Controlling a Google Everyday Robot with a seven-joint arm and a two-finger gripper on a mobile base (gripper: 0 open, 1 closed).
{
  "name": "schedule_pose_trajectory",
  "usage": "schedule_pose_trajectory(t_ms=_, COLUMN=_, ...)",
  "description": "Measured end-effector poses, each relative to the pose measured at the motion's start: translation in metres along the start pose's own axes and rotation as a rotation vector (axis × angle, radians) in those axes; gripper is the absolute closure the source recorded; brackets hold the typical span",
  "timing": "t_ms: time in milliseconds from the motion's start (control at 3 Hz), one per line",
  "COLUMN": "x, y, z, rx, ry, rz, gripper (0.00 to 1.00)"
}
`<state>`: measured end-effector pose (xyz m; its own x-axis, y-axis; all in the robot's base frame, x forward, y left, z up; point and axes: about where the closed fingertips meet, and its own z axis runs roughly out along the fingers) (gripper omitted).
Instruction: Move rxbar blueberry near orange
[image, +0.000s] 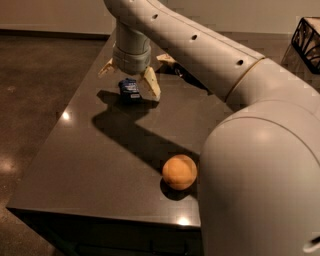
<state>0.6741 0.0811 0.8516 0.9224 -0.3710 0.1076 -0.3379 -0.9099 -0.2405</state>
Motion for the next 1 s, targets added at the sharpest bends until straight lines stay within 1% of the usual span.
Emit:
schedule_pose_trajectory(t_ms=333, x=0.0047, y=-0.0004, z=0.0028, rx=-0.024, ry=0.039, rz=-0.048, gripper=0.0)
schedule_pose_trajectory(t_ms=667, x=0.0055, y=0.0025, z=0.0047, rx=-0.065, ry=0.057, rz=-0.088, gripper=0.18)
schedule_pose_trajectory(t_ms=1000, x=-0.0008, y=0.0054, z=0.0062, rx=-0.098, ry=0.058, rz=-0.126, gripper=0.41)
